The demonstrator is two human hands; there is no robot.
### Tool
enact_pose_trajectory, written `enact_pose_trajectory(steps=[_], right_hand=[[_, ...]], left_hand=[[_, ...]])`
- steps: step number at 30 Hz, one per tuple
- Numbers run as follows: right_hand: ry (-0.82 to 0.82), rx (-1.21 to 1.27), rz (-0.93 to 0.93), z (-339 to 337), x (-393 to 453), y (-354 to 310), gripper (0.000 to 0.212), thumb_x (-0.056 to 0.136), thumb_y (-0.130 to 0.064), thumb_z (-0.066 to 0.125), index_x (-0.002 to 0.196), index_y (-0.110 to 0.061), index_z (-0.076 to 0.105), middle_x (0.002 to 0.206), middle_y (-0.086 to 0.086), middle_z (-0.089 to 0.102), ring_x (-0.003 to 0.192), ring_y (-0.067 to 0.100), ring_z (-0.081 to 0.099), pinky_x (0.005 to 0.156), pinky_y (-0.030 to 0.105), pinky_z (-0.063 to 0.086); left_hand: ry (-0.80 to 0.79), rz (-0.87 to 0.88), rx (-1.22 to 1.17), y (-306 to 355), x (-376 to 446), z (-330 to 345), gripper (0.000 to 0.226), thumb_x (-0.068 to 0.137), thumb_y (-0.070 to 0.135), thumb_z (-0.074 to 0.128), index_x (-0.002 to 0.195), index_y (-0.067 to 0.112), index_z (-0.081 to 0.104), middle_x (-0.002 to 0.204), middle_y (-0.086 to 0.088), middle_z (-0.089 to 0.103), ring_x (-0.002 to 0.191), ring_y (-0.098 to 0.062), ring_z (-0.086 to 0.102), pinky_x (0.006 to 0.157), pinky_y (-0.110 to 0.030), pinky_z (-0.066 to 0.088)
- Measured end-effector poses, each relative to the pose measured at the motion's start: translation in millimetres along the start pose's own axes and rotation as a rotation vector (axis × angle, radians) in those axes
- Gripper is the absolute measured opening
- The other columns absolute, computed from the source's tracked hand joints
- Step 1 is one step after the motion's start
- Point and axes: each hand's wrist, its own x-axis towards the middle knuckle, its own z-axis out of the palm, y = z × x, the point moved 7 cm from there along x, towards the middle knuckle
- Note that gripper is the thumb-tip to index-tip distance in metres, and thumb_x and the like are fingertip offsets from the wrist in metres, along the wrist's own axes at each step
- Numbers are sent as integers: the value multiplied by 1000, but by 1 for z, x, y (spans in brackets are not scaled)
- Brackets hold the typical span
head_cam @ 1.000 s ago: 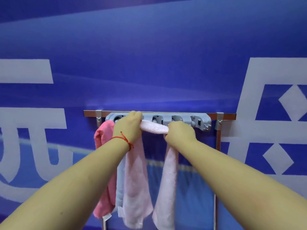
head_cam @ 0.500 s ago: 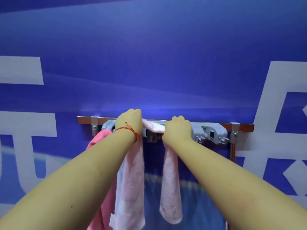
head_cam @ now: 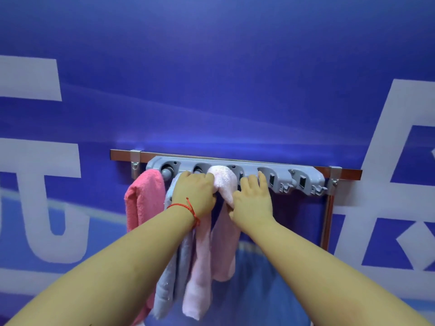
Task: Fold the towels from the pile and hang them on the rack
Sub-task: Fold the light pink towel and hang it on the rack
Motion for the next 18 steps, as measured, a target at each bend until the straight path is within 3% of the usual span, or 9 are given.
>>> enact_pose_trajectory(steps=[2,4,5,10,12,14,16,18], right_hand=[[51,15,20,-8,-7,-2,40,78,-45,59,97,-12,70,109,11,56,114,31,46,117,52,7],[145,46,81,-15,-10,2,43,52,-49,73,73,-11,71,78,9,61,86,30,60,110,53,29],[217,98,105,-18,-9,5,46,44,-48,75,71,-11,68,70,7,59,76,29,60,105,52,36],[435,259,14,-32,-7,-1,52,43,-28,77,91,-10,68,67,1,62,68,25,61,96,41,34],[352,269,-52,-30,-9,-8,51,60,-20,72,109,-7,64,76,4,65,82,25,62,104,37,25],[189,310,-87,-19,-11,-12,59,84,-14,50,140,-6,37,107,5,64,110,22,53,116,34,5],[137,329,-91,-14,-15,-14,63,89,-11,40,148,-7,18,119,2,59,119,17,47,117,31,-4],[130,311,-81,-14,-18,-16,66,88,-11,39,149,-7,14,117,0,59,118,15,47,117,31,-6]], left_hand=[[53,-14,-38,0,-5,-2,34,87,31,29,100,13,56,106,-8,63,99,-27,56,89,-32,28],[107,-24,-79,-1,-9,-5,49,77,34,15,91,15,58,99,-8,66,92,-27,56,88,-32,26],[126,-23,-99,-3,-9,-5,55,73,35,9,87,15,58,96,-9,66,90,-28,57,88,-33,26],[119,-36,-140,-7,-13,-4,61,67,40,2,80,14,56,87,-10,68,87,-30,57,94,-35,23],[56,-33,-92,-4,-16,-1,50,76,37,12,89,14,55,91,-7,67,94,-27,55,102,-35,20],[18,-32,-106,-1,-19,1,33,82,31,30,97,13,54,93,-6,66,96,-26,55,108,-36,16],[37,-40,-166,0,-24,0,32,81,27,33,99,11,53,90,-8,67,90,-28,57,105,-34,15],[69,-54,-221,0,-30,-3,41,78,25,26,105,9,52,91,-11,68,88,-31,59,93,-31,20]])
